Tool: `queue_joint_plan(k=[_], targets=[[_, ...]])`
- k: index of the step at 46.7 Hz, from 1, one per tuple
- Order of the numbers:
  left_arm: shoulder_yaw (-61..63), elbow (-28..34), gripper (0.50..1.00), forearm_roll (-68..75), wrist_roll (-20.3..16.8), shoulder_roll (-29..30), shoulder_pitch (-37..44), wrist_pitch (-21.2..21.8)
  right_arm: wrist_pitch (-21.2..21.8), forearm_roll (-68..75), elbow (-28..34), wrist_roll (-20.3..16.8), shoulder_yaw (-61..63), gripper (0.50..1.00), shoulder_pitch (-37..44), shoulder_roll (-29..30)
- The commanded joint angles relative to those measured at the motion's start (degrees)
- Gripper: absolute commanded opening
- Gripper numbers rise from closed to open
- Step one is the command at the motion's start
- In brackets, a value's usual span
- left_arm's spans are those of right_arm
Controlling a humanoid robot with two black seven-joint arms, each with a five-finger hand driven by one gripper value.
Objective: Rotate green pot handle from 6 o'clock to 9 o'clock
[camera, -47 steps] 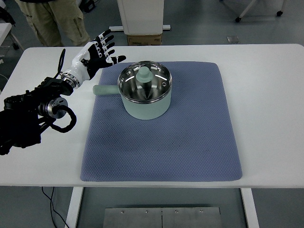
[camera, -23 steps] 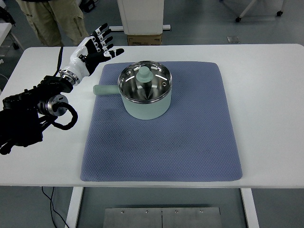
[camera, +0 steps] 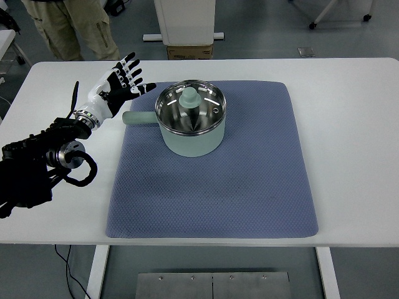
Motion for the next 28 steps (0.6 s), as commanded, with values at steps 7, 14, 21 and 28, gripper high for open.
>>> queue_joint_plan(k=[7,14,21,28], targets=[[0.0,-0.01,1.0,0.09,0.0,1.23,0.1,-0.09,0.0,0.0,0.0,-0.03,0.0,1.0,-0.01,0.0],[0.0,-0.01,1.0,0.09,0.0,1.32,0.37,-0.09,0.0,0.0,0.0,0.06,0.0,1.0,-0.01,0.0],[0.0,-0.1,1.0,0.09,0.0,1.32,0.46,-0.17,0.0,0.0,0.09,0.06,0.0,1.0,-0.01,0.0],[0.0,-0.1,1.0,0.18,0.0,1.32,0.46,-0.17,0.0,0.0,0.09,-0.03,0.0,1.0,-0.01,0.0]])
